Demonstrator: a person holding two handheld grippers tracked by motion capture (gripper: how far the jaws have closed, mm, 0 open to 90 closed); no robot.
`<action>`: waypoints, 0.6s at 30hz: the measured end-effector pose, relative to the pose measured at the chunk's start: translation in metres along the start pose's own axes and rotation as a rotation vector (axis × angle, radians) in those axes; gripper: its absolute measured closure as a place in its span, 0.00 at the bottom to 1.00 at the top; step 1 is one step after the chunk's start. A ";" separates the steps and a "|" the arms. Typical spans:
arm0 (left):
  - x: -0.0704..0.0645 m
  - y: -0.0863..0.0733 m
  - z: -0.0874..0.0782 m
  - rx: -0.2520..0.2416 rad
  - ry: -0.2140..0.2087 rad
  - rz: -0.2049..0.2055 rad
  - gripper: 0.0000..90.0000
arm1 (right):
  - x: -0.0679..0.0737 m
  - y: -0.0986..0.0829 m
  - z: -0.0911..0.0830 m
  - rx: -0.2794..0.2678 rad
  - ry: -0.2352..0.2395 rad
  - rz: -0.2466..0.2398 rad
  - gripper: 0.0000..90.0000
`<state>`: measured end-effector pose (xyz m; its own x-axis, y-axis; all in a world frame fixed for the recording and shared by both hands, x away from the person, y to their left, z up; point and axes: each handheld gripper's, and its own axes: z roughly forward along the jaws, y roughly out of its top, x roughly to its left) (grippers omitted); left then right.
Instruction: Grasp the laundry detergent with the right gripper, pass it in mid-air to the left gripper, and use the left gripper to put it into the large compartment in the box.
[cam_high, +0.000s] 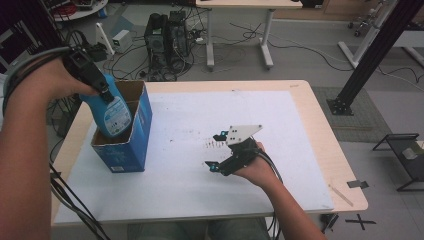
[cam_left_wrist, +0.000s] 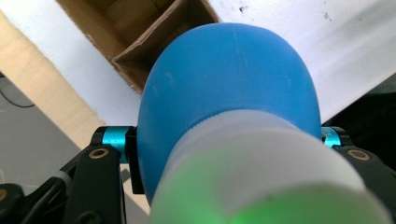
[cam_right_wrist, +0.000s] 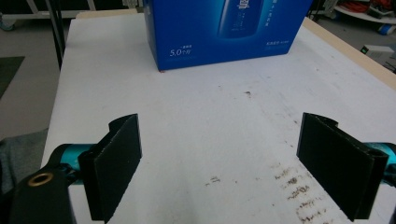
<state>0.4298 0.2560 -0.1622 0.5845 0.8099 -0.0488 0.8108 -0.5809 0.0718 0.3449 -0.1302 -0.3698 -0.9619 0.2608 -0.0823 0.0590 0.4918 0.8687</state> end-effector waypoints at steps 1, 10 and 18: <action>0.001 0.000 0.007 -0.007 -0.001 -0.005 0.44 | 0.000 0.000 0.000 -0.003 0.001 0.000 0.15; 0.005 0.002 0.049 0.024 0.007 0.009 0.44 | 0.000 0.001 -0.002 0.004 0.004 -0.006 0.15; 0.006 0.005 0.079 0.074 -0.008 0.067 0.44 | 0.002 0.001 -0.003 -0.002 0.003 0.003 0.15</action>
<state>0.4400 0.2512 -0.2408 0.6378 0.7682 -0.0544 0.7694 -0.6387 0.0014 0.3420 -0.1312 -0.3675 -0.9624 0.2599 -0.0789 0.0609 0.4896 0.8698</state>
